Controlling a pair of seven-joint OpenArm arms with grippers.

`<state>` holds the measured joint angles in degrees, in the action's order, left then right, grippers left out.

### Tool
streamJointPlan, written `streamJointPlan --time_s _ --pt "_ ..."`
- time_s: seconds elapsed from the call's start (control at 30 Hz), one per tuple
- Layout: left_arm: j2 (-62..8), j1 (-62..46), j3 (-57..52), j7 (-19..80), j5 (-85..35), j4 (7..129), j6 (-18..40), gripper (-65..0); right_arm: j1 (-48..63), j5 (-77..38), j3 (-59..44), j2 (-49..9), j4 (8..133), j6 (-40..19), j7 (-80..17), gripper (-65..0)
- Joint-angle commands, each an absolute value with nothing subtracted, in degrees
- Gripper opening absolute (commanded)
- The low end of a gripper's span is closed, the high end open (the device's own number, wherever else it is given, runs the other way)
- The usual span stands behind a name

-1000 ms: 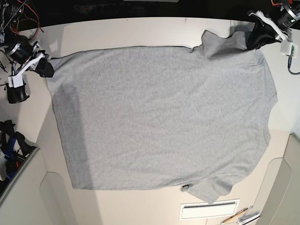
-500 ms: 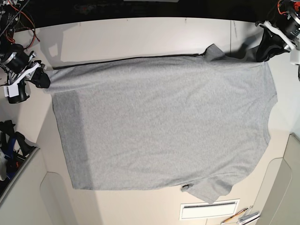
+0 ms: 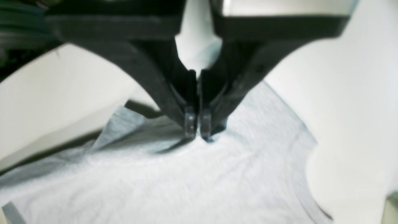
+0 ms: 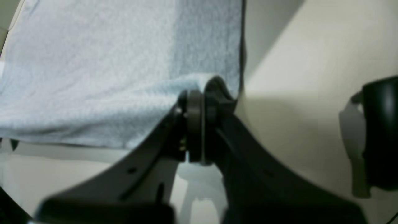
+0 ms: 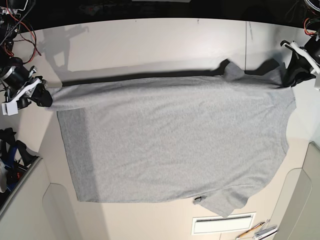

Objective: Fold the T-shirt properly
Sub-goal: 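Lift the shoulder edge and pull it away from the hem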

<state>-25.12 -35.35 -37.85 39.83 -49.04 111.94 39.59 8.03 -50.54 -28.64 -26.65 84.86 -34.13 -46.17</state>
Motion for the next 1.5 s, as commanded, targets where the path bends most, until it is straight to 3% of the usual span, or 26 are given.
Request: streamJointPlan --time_s 0.0,0.8,1.47 --pt "-26.3 -35.0 -38.4 38.3 -49.9 112.4 40.0 -65.0 7.1 -51.4 -29.3 -27.9 85.7 -34.3 -45.0 -65.0" --pt "-29.1 -19.5 -38.0 37.3 -50.1 97.6 40.0 -65.0 -2.9 -49.9 -24.5 -27.7 79.2 -34.3 -44.8 -65.0" --pt "-30.0 -6.7 -27.2 34.9 -43.8 87.6 40.0 -65.0 -4.6 -45.8 -23.9 -27.4 79.2 -34.3 -42.0 -65.0"
